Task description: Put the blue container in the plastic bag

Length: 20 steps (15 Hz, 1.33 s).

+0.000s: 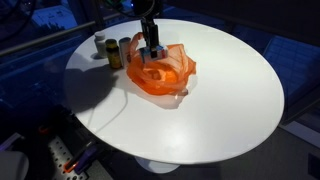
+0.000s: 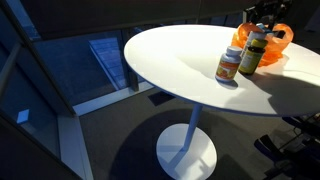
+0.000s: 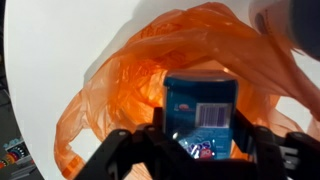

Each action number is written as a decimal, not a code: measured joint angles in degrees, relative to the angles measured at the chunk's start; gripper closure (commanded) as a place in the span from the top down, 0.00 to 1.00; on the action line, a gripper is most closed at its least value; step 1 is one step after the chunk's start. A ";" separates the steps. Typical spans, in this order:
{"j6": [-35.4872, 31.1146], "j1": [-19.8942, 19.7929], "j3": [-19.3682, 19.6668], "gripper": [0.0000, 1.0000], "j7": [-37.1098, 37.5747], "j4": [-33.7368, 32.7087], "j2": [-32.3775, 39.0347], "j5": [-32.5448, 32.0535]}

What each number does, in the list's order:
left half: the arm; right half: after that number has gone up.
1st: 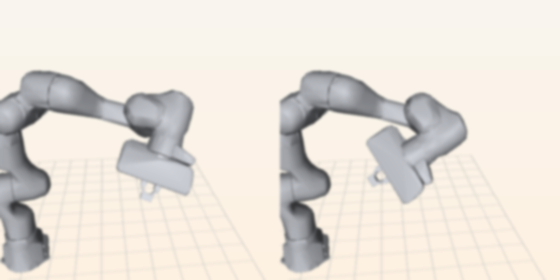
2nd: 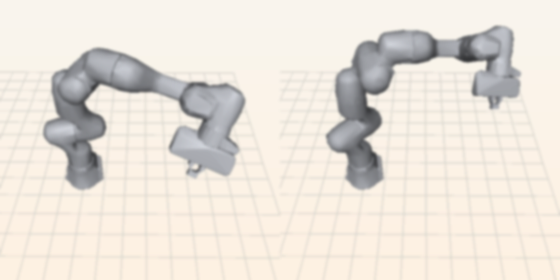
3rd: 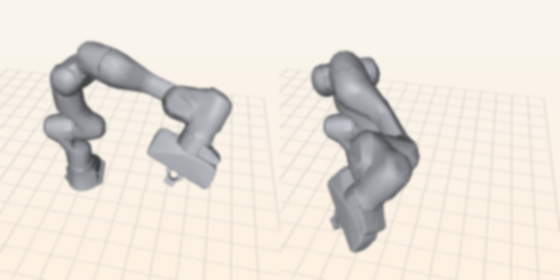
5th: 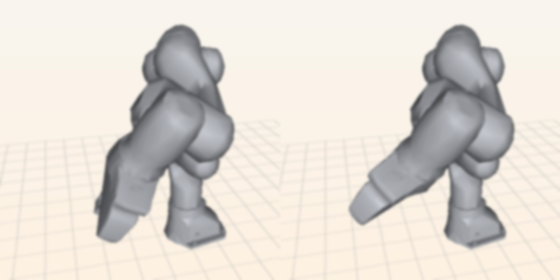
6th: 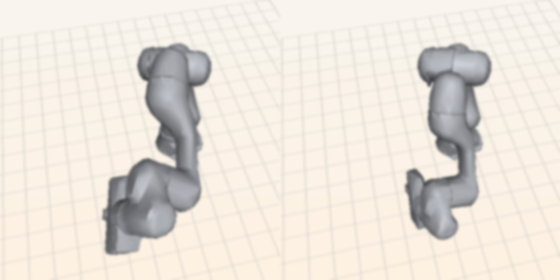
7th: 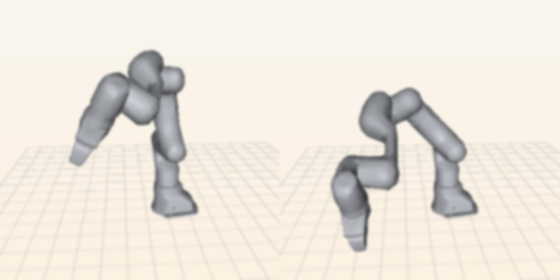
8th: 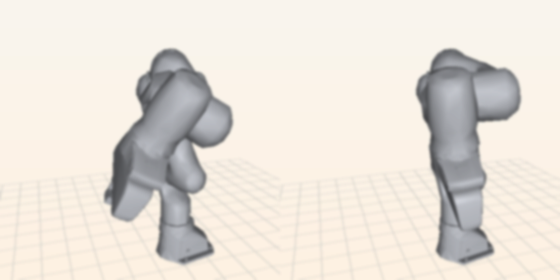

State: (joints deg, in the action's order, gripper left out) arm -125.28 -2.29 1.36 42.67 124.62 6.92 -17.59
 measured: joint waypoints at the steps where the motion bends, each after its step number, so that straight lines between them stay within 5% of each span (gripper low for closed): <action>1: 0.01 0.11 0.18 1.00 0.00 -0.26 0.15 -0.01; 8: 5.53 0.96 0.36 1.00 -2.66 -0.33 -2.50 0.86; 15: 22.43 1.42 -0.51 1.00 -16.62 -2.76 -11.80 6.97; 20: 26.89 1.48 -0.92 1.00 -27.33 -5.44 -16.33 10.30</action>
State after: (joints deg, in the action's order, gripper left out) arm -98.39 -0.81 0.44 15.34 119.18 -9.41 -7.29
